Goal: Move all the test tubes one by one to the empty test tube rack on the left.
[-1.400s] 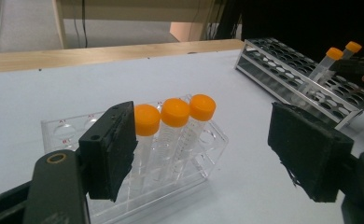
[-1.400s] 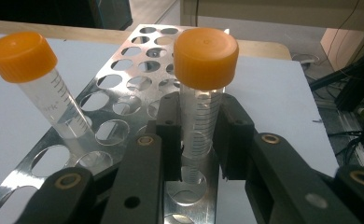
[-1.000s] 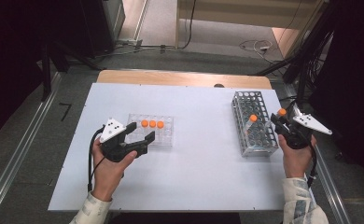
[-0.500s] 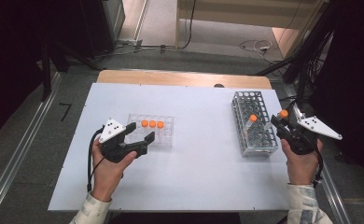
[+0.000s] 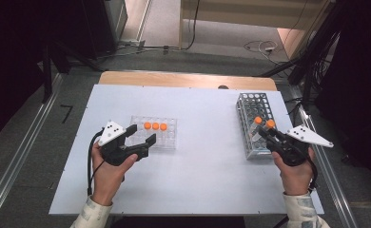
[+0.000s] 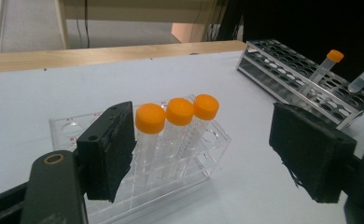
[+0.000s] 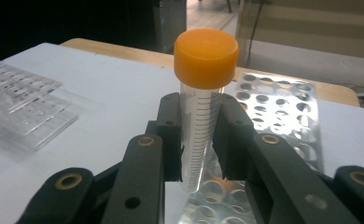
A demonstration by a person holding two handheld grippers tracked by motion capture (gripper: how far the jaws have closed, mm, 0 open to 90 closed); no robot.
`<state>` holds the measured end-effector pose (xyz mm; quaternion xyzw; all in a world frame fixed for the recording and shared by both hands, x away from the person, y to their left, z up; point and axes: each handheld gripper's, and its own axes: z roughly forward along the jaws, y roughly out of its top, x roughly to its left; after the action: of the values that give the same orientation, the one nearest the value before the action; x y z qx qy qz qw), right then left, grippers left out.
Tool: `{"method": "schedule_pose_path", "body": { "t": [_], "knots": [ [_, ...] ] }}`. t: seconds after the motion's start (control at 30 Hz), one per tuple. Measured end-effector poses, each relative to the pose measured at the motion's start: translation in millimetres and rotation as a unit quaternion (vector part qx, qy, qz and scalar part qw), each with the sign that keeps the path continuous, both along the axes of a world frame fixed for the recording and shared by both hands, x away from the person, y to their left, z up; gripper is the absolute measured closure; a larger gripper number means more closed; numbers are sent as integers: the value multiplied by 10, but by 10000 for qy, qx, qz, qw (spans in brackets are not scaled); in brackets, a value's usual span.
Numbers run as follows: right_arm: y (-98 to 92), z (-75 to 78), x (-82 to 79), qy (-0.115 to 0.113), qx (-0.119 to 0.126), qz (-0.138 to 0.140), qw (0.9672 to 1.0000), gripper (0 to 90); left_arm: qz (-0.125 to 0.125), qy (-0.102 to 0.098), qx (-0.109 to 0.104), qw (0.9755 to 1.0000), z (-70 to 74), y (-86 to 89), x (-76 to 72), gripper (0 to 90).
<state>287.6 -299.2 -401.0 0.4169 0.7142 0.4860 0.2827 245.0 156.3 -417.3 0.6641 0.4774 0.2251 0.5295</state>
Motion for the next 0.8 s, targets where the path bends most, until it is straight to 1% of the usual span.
{"method": "schedule_pose_path", "body": {
  "t": [0.17,0.23,0.37,0.53,0.8],
  "knots": [
    [162,-7,-37,5,-68,250,9997,716,-7,-3,2,10000,3,0,-6,226],
    [216,-26,-42,56,-53,346,9994,716,-10,-14,-10,10000,3,-11,-8,227],
    [326,-70,-47,104,-108,500,9986,717,-26,-3,2,10000,0,-13,-6,226],
    [459,-117,-58,202,-111,693,9973,717,-36,-6,4,10000,5,-19,-14,227],
    [680,-180,-83,267,-189,995,9945,717,-88,-15,23,10000,5,-46,-21,227]
  ]
}}
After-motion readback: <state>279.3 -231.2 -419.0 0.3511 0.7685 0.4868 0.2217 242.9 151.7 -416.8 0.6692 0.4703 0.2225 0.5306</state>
